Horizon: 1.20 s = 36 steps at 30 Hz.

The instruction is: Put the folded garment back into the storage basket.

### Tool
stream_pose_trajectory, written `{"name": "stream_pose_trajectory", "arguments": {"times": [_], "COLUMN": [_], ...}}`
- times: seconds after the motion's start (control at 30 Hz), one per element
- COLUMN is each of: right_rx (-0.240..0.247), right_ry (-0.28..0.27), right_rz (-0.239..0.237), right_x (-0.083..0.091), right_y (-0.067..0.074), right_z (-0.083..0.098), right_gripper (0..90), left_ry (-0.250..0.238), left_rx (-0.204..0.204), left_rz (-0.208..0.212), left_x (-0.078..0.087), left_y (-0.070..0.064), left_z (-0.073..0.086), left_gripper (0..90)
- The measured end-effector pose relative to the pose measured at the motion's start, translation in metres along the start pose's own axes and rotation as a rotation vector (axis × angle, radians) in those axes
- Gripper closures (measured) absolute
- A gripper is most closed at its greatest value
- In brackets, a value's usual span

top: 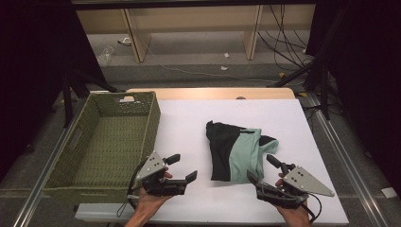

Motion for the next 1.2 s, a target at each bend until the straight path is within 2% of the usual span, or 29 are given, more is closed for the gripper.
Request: {"name": "stream_pose_trajectory", "arguments": {"times": [0.13, 0.23, 0.33, 0.4, 0.43, 0.53, 0.63, 0.7, 0.8, 0.9, 1.03, 1.2], "right_rx": [-0.002, -0.001, -0.002, -0.002, -0.003, -0.002, -0.001, -0.007, -0.005, -0.007, -0.004, -0.001], "right_ry": [0.009, 0.006, 0.005, 0.005, 0.006, 0.006, 0.006, 0.000, 0.003, 0.002, 0.006, 0.009], "right_rz": [0.004, 0.005, 0.006, 0.006, 0.005, 0.006, 0.006, 0.006, 0.005, 0.005, 0.005, 0.004], "right_x": [0.000, 0.000, 0.000, 0.000, 0.000, 0.000, 0.000, 0.000, 0.000, 0.000, 0.000, 0.000], "right_y": [0.000, -0.001, -0.001, -0.001, -0.001, -0.001, -0.002, -0.001, -0.001, -0.001, -0.001, -0.001], "right_z": [0.000, 0.000, 0.000, 0.000, 0.000, 0.000, 0.001, 0.000, 0.000, 0.000, 0.000, 0.001], "right_gripper": [20.5, 20.5, 20.6, 20.6, 20.6, 20.5, 20.6, 20.6, 20.6, 20.6, 20.7, 20.7], "left_ry": [0.095, 0.166, 0.200, 0.213, 0.237, 0.260, 0.292, 0.305, 0.322, 0.332, 0.359, 0.374], "left_rx": [0.040, 0.111, 0.162, 0.174, 0.201, 0.215, 0.265, 0.280, 0.279, 0.303, 0.279, 0.276], "left_rz": [0.001, 0.026, 0.040, 0.044, 0.040, 0.041, 0.056, 0.064, 0.054, 0.055, 0.028, 0.019], "left_x": [-0.012, -0.023, -0.031, -0.034, -0.038, -0.044, -0.054, -0.059, -0.065, -0.073, -0.083, -0.090], "left_y": [0.000, 0.001, 0.003, 0.003, 0.004, 0.006, 0.009, 0.011, 0.013, 0.016, 0.017, 0.017], "left_z": [-0.003, -0.003, -0.005, -0.005, -0.006, -0.006, -0.006, -0.007, -0.008, -0.009, -0.009, -0.010], "left_gripper": [15.2, 15.1, 15.1, 15.2, 15.1, 15.1, 15.1, 15.2, 15.1, 15.2, 15.2, 15.2]}}
Point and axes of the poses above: each handheld gripper's, and its own axes: x roughly backward along the jaws, z roughly out of its underside, y roughly to its left, the point moved 1 cm from there along -x, roughly forward along the jaws, and after that the axes turned 5 degrees about -y, right-handed, at the moved point
